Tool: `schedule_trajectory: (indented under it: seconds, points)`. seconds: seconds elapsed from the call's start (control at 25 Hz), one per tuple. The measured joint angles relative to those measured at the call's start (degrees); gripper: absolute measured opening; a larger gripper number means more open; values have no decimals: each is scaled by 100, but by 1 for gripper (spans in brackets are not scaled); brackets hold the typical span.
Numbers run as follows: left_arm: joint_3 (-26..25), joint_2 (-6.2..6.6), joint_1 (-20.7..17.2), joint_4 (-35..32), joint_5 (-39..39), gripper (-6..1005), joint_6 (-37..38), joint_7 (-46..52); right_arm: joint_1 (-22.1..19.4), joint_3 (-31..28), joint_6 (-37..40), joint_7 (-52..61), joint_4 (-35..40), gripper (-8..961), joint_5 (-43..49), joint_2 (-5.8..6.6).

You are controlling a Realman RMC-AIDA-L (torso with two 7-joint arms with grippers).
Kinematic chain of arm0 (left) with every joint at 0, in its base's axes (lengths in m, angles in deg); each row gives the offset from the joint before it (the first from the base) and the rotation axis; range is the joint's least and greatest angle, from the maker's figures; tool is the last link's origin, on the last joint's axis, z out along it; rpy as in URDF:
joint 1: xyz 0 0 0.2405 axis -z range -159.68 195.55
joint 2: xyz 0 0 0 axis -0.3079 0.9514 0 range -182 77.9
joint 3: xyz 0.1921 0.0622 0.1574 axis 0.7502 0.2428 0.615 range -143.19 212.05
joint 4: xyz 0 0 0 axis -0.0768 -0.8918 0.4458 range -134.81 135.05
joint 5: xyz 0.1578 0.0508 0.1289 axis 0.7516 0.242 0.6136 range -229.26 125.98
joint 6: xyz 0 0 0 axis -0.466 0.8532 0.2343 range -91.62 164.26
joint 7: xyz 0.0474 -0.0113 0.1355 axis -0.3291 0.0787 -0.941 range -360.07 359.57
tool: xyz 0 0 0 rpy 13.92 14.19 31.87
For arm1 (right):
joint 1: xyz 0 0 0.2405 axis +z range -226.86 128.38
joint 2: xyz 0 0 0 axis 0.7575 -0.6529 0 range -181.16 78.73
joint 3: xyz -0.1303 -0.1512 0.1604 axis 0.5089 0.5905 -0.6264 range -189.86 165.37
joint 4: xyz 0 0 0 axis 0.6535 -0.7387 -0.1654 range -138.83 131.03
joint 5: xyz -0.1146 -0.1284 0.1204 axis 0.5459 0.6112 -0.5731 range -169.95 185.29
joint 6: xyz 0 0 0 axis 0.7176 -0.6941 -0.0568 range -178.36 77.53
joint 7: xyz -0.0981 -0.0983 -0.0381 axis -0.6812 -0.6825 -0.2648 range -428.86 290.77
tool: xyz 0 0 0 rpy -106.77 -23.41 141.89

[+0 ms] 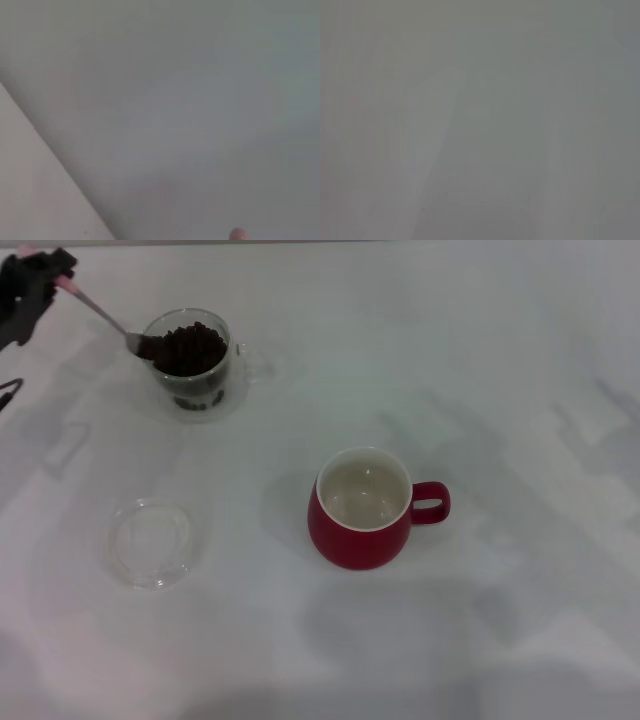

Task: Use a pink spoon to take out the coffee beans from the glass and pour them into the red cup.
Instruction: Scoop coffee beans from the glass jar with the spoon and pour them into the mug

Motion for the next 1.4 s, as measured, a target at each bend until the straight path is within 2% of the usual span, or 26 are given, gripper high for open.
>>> schedule_trajectory:
  seconds: [0.4, 0.64, 0.88, 1.16, 1.4]
  points:
    - [37, 114, -160, -51, -148, 122, 657, -140, 86, 4, -6, 75, 11, 660, 14, -8]
    - [131, 171, -82, -33, -65, 121, 884, -133, 114, 1, -28, 74, 47, 660, 9, -20]
    - [369, 176, 97, -8, 56, 121, 1055, 24, 115, 0, -31, 35, 150, 660, 13, -20]
    - [790, 110, 417, -10, 105, 120, 1305, 212, 125, 0, -43, 29, 256, 660, 7, -26]
    - [1218, -23, 691, -8, 116, 122, 1367, 256, 117, 0, -44, 30, 299, 659, 14, -36]
